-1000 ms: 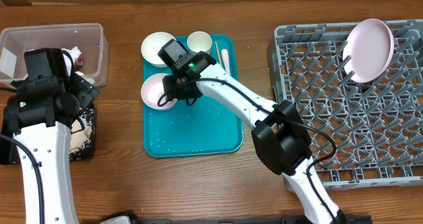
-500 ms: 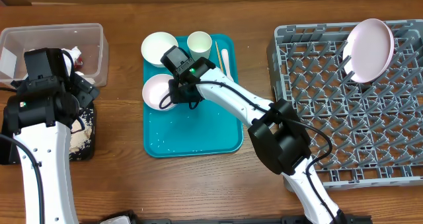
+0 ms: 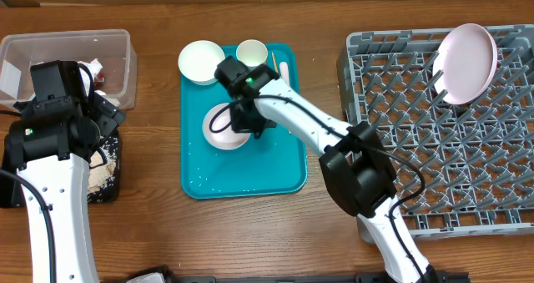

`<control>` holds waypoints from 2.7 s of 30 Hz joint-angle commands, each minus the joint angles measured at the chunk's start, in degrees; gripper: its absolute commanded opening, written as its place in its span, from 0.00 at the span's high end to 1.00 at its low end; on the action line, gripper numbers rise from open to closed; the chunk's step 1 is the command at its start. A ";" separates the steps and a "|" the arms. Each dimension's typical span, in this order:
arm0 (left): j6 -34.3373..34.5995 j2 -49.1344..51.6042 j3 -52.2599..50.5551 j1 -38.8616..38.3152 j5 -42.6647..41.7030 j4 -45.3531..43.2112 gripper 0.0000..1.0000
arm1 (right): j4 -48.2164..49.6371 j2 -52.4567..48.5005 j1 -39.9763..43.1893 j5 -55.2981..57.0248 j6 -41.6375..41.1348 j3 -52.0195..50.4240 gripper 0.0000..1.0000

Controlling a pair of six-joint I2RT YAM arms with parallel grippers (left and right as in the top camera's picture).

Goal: Sort waste into correct bins and load items into the dishwasher rack

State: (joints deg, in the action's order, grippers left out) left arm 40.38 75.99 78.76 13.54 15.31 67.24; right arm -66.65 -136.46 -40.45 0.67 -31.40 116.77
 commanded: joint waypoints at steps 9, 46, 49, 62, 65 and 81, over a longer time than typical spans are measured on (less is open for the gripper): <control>0.96 0.13 1.09 0.26 1.16 -0.17 0.00 | -10.47 -0.17 3.96 6.19 7.15 2.03 0.83; 0.96 0.13 1.09 0.26 1.16 -0.17 0.00 | -26.58 20.22 23.85 1.14 4.79 16.76 0.00; 0.98 0.13 1.09 0.26 1.11 -0.22 0.00 | -28.44 20.44 24.30 1.11 4.74 16.74 0.00; 2.47 0.17 1.09 0.24 -22.77 -0.07 0.00 | -28.83 20.44 24.39 1.14 2.86 16.59 0.00; -2.49 0.48 0.55 -1.05 -33.05 -1.57 0.00 | -28.55 20.44 24.39 1.14 2.89 16.59 0.00; -12.11 17.62 -0.83 -22.25 -40.39 -15.76 0.00 | -27.30 20.41 24.39 1.14 3.32 16.59 0.00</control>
State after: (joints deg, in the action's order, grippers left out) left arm 29.54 89.43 78.37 -5.72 -24.25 52.64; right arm -94.08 -116.64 -16.16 1.74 -28.25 132.44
